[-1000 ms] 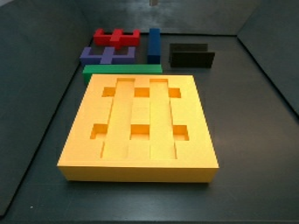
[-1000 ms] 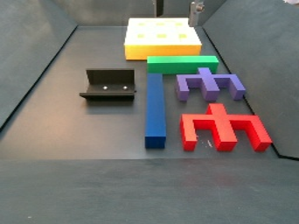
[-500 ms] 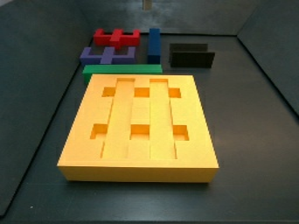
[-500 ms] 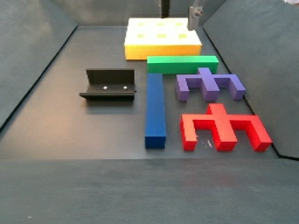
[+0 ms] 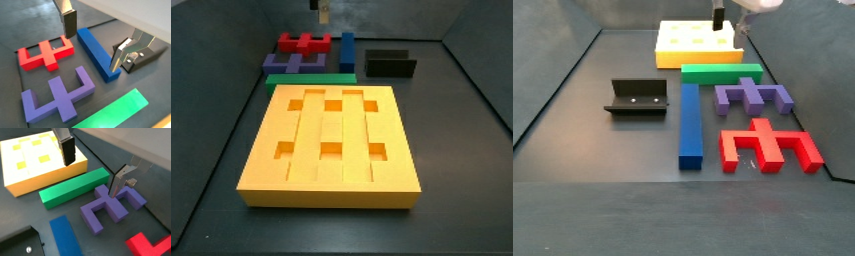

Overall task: Pick up the green object. Move up. Move to above the board. Insert the green object.
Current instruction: Pick up the green object.

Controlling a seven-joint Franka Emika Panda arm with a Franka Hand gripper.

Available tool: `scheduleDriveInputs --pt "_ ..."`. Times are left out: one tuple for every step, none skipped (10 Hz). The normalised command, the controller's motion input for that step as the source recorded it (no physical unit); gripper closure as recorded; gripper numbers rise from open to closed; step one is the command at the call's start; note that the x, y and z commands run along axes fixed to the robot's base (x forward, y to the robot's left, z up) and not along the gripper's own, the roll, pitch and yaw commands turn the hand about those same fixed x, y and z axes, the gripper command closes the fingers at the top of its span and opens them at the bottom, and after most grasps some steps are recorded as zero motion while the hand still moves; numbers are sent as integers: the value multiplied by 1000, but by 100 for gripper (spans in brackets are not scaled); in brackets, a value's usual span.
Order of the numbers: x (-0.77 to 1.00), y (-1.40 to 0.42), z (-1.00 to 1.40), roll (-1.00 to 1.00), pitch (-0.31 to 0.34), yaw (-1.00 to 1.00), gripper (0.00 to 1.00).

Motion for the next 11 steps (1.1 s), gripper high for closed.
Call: scheduleDriveInputs --pt "-123 -211 -131 -363 -354 -620 0" --pt "-100 -309 -203 -307 -353 -574 0" --pt "-71 -389 -260 -286 -327 -489 0" --pt "-57 -443 -346 -254 -300 -440 0" --pt "-43 -466 -451 -206 -280 -437 0" --pt "0 -317 -557 -234 -201 -354 0" --pt "43 -271 -557 -246 -184 -326 0" --pt "14 -260 -569 -239 -181 -289 0" --pt "0 -183 -471 -154 -136 -86 0" --pt "0 -69 -323 -111 -63 6 0" --pt "0 -43 -266 -26 -6 89 0"
